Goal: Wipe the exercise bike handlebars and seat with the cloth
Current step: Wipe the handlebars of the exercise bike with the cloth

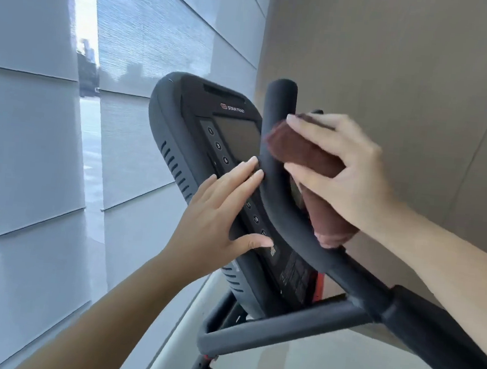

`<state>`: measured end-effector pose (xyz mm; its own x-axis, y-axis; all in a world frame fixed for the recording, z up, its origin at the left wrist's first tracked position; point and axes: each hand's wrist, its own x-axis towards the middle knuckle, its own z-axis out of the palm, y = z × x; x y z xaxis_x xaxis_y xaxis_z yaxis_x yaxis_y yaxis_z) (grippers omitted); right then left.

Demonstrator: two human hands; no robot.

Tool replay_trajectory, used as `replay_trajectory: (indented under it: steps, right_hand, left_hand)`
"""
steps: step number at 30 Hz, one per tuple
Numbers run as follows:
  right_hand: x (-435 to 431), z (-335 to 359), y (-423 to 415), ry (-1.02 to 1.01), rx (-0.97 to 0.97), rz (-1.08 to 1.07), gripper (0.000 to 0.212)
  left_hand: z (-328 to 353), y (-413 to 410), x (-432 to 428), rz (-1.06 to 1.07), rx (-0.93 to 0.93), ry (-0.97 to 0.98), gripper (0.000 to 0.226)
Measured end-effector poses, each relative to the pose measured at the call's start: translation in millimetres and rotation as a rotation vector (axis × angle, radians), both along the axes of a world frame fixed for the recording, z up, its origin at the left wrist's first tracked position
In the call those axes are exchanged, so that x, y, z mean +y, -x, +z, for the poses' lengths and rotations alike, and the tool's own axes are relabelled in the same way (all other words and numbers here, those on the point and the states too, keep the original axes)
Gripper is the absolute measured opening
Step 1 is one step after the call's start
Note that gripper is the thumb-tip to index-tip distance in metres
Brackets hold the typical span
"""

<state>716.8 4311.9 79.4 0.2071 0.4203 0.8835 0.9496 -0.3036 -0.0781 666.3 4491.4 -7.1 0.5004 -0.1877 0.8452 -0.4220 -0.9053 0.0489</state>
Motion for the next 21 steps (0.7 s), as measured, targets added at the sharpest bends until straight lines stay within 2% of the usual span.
replay_trajectory:
  steps: [2, 4, 7, 11, 13, 15, 19, 21]
  right_hand:
    - [24.6, 16.3, -2.8, -0.134, -0.048, -0.109, 0.05]
    - [39.3, 22.0, -2.7, -0.151, -0.069, -0.219, 0.049]
    - [34.5, 5.9, 12.5, -0.023, -0.02, -0.352, 0.049]
    - [20.1, -29.7, 50.2, 0.225, 0.097, -0.491, 0.049]
    - [20.6, -31.2, 61.3, 0.275, 0.146, -0.529, 0.047]
    - [25.8, -21.5, 65.1, 0.211, 0.15, -0.538, 0.046]
    - [57.4, 9.5, 51.0, -0.121, -0.011, -0.546, 0.046]
    - [76.0, 20.7, 41.5, -0.143, -0.046, -0.614, 0.044]
  left_hand:
    - [3.6, -5.3, 20.4, -0.013, 0.022, -0.044, 0.081]
    - [5.1, -14.2, 40.3, -0.014, 0.031, -0.094, 0.078]
    - [1.8, -31.0, 63.5, -0.012, 0.032, -0.171, 0.073]
    - [-3.8, -50.2, 73.1, 0.012, -0.07, -0.294, 0.063]
    - [-5.0, -56.8, 76.3, -0.002, -0.122, -0.303, 0.059]
    - [-7.1, -62.3, 79.9, -0.033, -0.167, -0.306, 0.055]
    - [-8.1, -72.0, 83.3, -0.065, -0.241, -0.308, 0.05]
    - [-8.8, -75.3, 83.6, -0.066, -0.253, -0.314, 0.05]
